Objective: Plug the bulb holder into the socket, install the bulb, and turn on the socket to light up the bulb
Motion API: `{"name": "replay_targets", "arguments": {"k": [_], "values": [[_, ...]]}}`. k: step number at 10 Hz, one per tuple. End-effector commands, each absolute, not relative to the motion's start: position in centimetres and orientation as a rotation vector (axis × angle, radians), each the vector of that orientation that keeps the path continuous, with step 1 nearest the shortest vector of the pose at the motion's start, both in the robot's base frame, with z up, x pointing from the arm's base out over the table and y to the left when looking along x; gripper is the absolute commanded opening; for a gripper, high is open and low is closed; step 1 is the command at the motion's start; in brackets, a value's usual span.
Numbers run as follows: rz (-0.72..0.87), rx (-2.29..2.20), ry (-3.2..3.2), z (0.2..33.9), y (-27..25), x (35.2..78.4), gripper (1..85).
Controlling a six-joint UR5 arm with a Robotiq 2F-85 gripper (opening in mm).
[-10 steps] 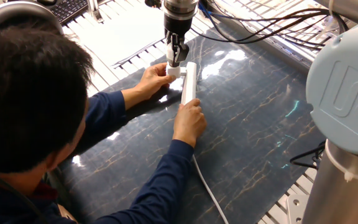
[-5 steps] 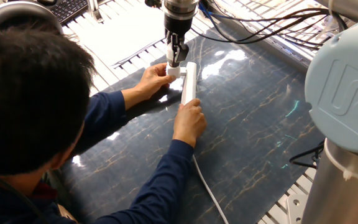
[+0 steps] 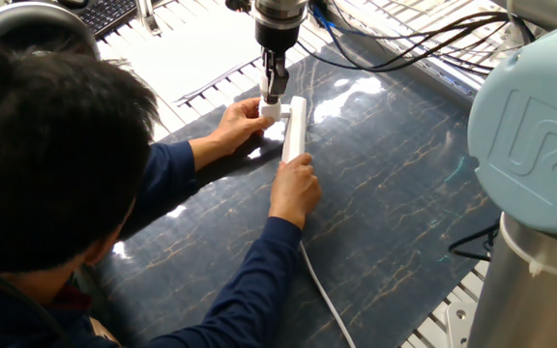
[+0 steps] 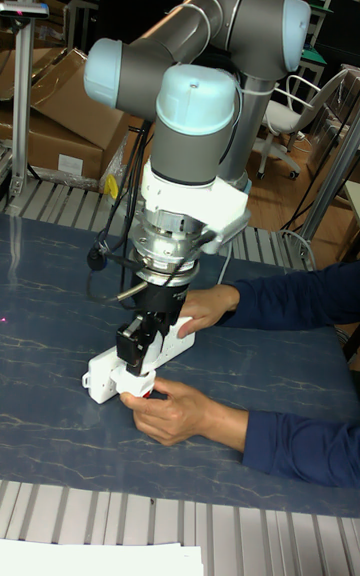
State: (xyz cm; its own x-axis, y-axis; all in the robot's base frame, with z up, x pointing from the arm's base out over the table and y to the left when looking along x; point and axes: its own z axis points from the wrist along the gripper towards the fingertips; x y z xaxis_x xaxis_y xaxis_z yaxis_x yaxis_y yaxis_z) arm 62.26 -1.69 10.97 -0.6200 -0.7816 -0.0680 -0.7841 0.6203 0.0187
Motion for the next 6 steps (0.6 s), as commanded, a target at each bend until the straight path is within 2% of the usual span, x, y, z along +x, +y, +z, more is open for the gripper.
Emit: {"name": "replay_targets", "arguments": {"k": [1, 6], "values": [[0.134, -0.981, 2.970, 11.02, -1.32, 61.27, 1.0], [0.160, -0.393, 3.179, 11.22, -1.19, 60.33, 1.0]]}}
